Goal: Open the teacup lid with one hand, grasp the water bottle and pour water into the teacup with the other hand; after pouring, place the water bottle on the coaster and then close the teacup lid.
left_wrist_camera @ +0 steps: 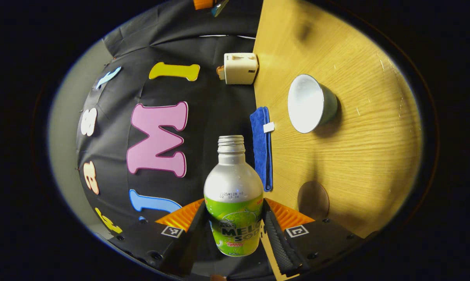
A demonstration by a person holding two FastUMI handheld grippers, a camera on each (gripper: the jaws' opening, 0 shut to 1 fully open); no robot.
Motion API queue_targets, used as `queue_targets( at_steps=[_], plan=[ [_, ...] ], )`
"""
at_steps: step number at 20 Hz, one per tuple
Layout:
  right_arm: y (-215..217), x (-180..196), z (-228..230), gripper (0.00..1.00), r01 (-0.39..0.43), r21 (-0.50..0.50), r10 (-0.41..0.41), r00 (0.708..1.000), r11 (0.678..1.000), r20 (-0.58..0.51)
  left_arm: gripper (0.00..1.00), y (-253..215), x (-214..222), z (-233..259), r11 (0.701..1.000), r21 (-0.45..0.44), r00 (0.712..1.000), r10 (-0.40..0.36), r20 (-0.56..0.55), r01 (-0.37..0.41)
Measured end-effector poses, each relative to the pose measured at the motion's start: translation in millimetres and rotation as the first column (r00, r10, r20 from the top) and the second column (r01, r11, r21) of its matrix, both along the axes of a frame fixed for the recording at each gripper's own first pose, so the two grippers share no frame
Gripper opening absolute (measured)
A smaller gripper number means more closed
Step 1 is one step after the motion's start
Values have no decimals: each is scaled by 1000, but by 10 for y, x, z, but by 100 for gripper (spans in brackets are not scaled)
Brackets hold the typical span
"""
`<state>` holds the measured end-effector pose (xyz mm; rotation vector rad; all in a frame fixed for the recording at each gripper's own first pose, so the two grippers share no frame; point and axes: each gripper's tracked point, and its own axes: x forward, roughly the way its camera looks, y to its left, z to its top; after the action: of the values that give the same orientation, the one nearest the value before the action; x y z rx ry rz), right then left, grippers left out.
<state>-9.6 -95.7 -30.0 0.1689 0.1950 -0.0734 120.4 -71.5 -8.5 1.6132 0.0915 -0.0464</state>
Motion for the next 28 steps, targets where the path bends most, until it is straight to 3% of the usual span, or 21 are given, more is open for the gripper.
queue_targets(
  at_steps=[2,10,24,28],
  plan=[
    [-3,-10,20,31,0,3,0,1000,1000,4,80,20,11,-10,999,37,1000,2,-4,-2],
    [-66,-13,59,30,5,3,-5,1000,1000,10,80,-116,91,-12,971,233,999,-50,-7,51],
    [-90,-32,72,31,-5,16,5,1000,1000,10,81,-99,191,151,908,409,995,-98,-2,90],
    [-85,-24,74,31,-10,16,10,1000,1000,9,81,-108,209,173,877,468,994,-108,-20,104]
  ],
)
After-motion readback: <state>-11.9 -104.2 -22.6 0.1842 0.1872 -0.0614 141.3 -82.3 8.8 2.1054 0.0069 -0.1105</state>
